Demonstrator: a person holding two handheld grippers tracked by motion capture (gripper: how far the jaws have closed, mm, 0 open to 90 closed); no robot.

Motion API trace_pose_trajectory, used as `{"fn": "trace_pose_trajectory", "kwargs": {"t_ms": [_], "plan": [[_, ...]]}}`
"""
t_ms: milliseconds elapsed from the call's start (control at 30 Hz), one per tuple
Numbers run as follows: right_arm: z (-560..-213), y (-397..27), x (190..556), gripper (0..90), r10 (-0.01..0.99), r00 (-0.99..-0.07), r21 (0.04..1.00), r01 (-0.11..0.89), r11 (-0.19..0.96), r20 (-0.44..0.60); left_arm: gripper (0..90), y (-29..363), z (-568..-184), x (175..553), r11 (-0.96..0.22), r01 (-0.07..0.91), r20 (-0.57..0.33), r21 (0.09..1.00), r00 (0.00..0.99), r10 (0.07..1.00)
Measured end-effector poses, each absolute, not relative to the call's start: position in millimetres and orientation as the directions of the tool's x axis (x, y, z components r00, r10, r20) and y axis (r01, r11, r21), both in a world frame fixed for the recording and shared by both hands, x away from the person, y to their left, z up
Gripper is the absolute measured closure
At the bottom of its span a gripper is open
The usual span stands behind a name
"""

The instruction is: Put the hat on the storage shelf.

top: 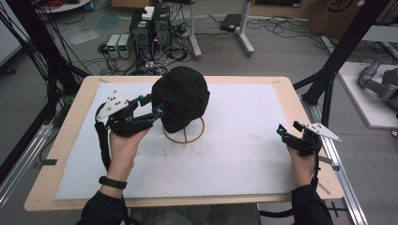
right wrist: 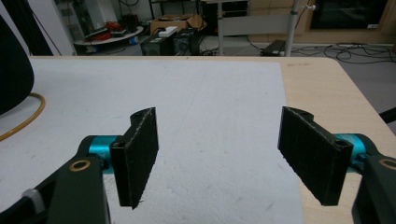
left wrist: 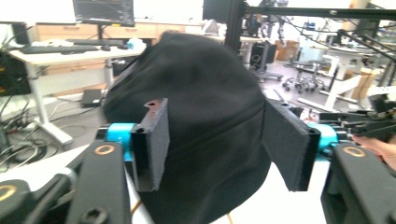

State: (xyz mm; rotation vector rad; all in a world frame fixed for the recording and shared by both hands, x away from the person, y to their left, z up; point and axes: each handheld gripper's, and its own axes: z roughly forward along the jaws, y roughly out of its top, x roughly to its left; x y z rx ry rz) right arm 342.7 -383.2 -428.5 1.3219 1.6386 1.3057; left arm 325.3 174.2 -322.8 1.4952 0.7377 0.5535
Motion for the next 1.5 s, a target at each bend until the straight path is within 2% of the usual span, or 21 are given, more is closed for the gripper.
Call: {"fn": "trace_pose_trajectory", "kwargs": {"t_ms": [33, 167, 400, 833, 1100, 1500], "plan": [[-428.7, -380.0, 342.8, 28.6, 0.953, -0.288, 0.951, 0.309, 0.001, 0.093, 34.8, 180.0, -327.2, 324.6, 0.027, 0.117, -0.098, 0.993, 0.665, 0.740], [-430.0, -374.3, 344.3, 28.6, 0.947, -0.312, 0.951, 0.309, 0.027, 0.075, 28.7, 202.2, -347.7, 322.0, 0.028, 0.137, -0.109, 0.990, 0.629, 0.770], [-433.1, -366.2, 346.5, 28.5, 0.938, -0.340, 0.946, 0.321, 0.043, 0.073, 23.2, 230.6, -382.9, 321.9, -0.044, 0.193, -0.077, 0.980, 0.577, 0.813], [-443.3, -352.8, 352.6, 26.1, 0.918, -0.386, 0.929, 0.364, 0.062, 0.090, 23.6, 245.5, -426.9, 325.1, -0.198, 0.286, 0.022, 0.938, 0.520, 0.854], [-450.1, -352.0, 358.3, 24.3, 0.912, -0.390, 0.908, 0.415, 0.049, 0.129, 23.5, 252.0, -444.0, 325.9, -0.158, 0.330, -0.022, 0.930, 0.483, 0.876], [-450.7, -350.1, 358.8, 23.7, 0.910, -0.398, 0.906, 0.417, 0.071, 0.113, 23.3, 254.2, -450.2, 325.0, -0.157, 0.336, -0.021, 0.929, 0.472, 0.881]]}}
